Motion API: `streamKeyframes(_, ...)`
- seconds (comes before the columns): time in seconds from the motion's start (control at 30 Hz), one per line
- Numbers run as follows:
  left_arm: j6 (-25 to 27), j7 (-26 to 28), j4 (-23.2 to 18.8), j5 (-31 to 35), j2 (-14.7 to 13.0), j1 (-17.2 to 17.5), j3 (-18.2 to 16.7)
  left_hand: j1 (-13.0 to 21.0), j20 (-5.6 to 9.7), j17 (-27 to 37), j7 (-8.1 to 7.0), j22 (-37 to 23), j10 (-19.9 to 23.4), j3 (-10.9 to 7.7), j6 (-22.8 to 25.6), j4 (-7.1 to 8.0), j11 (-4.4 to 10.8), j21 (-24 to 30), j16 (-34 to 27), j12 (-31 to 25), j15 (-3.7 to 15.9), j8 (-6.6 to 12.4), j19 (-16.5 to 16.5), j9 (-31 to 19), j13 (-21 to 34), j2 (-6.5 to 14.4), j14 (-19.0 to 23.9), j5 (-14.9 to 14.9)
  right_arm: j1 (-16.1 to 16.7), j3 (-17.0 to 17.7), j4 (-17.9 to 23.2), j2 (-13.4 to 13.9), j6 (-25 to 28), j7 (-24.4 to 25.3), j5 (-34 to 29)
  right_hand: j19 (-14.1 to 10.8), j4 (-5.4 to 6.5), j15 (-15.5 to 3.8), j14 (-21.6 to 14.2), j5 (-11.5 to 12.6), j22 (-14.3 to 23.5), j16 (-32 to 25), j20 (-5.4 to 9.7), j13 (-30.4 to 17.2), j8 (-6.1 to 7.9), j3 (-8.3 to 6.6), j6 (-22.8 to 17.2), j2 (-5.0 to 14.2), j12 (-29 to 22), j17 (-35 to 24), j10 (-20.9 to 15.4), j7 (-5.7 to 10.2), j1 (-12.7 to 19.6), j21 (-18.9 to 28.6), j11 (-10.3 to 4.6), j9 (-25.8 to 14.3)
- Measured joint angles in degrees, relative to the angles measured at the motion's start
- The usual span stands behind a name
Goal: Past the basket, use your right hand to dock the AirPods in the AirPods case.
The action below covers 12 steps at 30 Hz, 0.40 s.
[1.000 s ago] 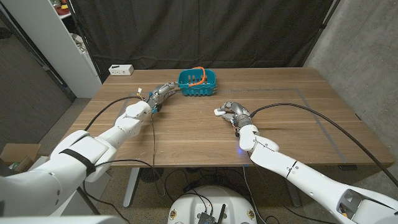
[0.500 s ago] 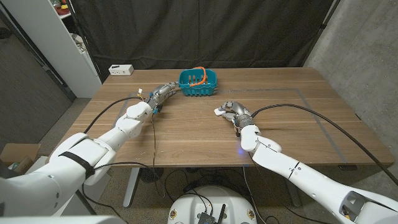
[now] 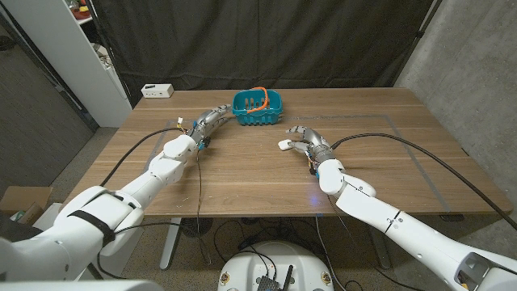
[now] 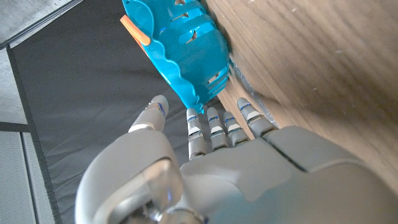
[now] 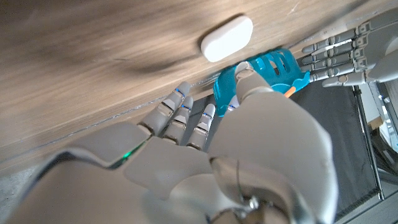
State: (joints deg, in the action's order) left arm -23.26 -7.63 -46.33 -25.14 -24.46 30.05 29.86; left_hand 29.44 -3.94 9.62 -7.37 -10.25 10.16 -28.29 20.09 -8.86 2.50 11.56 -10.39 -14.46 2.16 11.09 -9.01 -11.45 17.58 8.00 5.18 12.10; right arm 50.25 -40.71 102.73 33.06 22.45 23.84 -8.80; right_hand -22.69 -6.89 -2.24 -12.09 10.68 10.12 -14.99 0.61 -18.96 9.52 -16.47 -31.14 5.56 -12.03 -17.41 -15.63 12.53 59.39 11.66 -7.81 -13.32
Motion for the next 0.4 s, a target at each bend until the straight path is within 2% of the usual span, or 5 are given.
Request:
streamKeyframes(0.1,-0.09,1.54,-2.77,0.18,-0.90,1.57,-0.51,0.23,-0.15,0.00,-0.94,0.00,0.21,0.00,0.12,0.00,0.19,0.00,0.00,-0.20,-0.11,0.00,-0.45,0.00,0.00,-0.22,0.47,0.22,0.27,1.28,0.30,0.16,-1.28,0.11,1.15,-0.50,0.36,0.07,0.55,-0.31,0.00,0.38,-0.04,0.10,0.00,0.36,4.07,-0.09,0.35,0.33,1.04,-0.01,-1.41,0.00,1.04,0.54)
streamKeyframes(0.33,-0.09,1.54,-9.78,0.18,-3.37,5.40,-1.91,0.23,-0.79,0.00,-2.16,0.00,0.21,0.00,-1.09,0.00,0.18,0.00,0.01,-0.40,-0.74,0.00,-0.64,0.00,0.00,-0.23,0.65,0.22,0.27,1.28,0.30,0.16,-4.54,-0.36,5.55,-1.50,1.42,0.07,0.55,-0.52,-0.26,0.58,-0.10,0.67,0.00,1.42,8.90,0.19,0.44,1.34,2.59,-0.02,-4.28,0.10,2.59,1.09)
streamKeyframes(0.37,0.78,6.24,-10.66,0.98,-3.70,5.94,-2.11,0.23,-0.82,0.00,-2.25,0.00,0.21,0.00,-1.18,0.00,0.18,0.00,0.01,-0.40,-0.74,0.00,-0.68,0.00,0.00,-0.23,0.65,0.21,0.96,5.52,0.91,0.55,-4.78,-0.46,5.95,-1.58,1.60,0.07,0.55,-0.52,-0.26,0.81,-0.19,0.83,0.00,1.61,9.44,0.35,0.44,1.50,2.53,0.02,-4.69,0.10,2.81,1.08)
streamKeyframes(0.4,1.04,7.12,-11.63,1.13,-4.02,6.43,-2.32,0.23,-1.01,0.00,-2.25,0.00,0.21,0.00,-1.18,0.00,0.18,0.00,0.01,-0.40,-0.73,0.00,-0.87,0.00,0.00,-0.23,0.65,0.21,1.06,6.28,0.92,0.59,-5.44,-0.76,7.12,-1.59,1.62,0.07,0.54,-0.52,-0.27,0.81,-0.19,0.89,0.00,1.62,10.12,0.47,0.44,1.65,2.56,-0.08,-5.04,0.10,3.03,1.23)
